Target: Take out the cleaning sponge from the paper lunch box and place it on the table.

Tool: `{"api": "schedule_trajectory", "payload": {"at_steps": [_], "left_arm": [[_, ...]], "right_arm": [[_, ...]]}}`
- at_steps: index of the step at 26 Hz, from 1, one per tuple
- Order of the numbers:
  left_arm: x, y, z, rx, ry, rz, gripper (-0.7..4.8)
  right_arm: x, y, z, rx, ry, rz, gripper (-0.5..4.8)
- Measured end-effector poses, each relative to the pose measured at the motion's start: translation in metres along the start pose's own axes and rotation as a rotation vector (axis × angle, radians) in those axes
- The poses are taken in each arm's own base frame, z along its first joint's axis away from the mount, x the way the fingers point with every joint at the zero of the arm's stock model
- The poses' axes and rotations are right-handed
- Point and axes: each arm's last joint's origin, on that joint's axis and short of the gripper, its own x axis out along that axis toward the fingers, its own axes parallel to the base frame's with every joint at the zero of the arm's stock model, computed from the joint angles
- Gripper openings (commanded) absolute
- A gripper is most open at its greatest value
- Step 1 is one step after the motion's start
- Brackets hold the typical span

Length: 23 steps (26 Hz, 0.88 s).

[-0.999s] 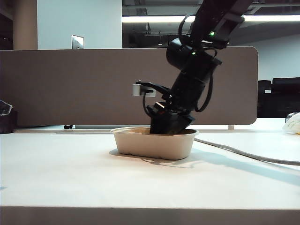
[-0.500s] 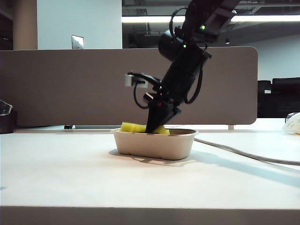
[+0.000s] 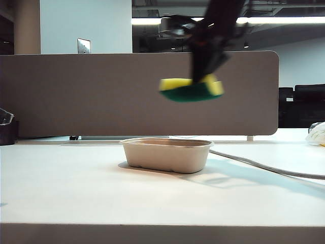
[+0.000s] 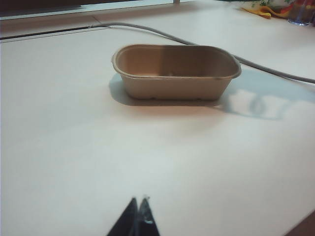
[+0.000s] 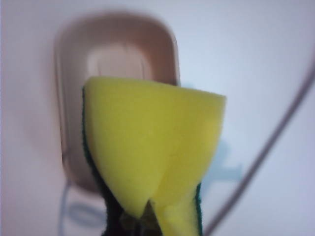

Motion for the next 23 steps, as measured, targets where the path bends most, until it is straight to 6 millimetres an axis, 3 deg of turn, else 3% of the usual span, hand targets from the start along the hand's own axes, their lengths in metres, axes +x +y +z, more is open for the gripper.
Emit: {"api": "schedule_trajectory", "payload": {"at_steps": [5, 8, 11, 16, 20, 21, 23], "left_arm": [[0.0, 0.0, 0.0, 0.0, 0.0, 0.0, -0.05], [0.0, 0.0, 0.0, 0.0, 0.0, 0.0, -0.05], [0.0, 0.0, 0.0, 0.0, 0.0, 0.0, -0.05], [0.0, 0.0, 0.0, 0.0, 0.0, 0.0, -0.05], [0.0, 0.0, 0.0, 0.0, 0.0, 0.0, -0.05], [0.0, 0.0, 0.0, 0.0, 0.0, 0.0, -0.05], [0.0, 0.0, 0.0, 0.0, 0.0, 0.0, -0.05]], "right_arm": [[-0.043, 0.017, -0.033, 0.052, 0.02, -0.018, -0.06], [-0.053, 0.028, -0.058, 0.101, 0.017, -0.04, -0.06], [-0.041, 0.037, -0.083, 0.147, 0.056, -0.027, -0.06], [-0.004, 0.045, -0.113, 0.207, 0.122, -0.008, -0.06], [0.017, 0.047, -0.122, 0.233, 0.081, -0.016, 0.03], [0.02, 0.046, -0.121, 0.24, 0.066, -0.017, 0.34], [0.032, 0.044, -0.12, 0.249, 0.064, -0.013, 1.7]]}}
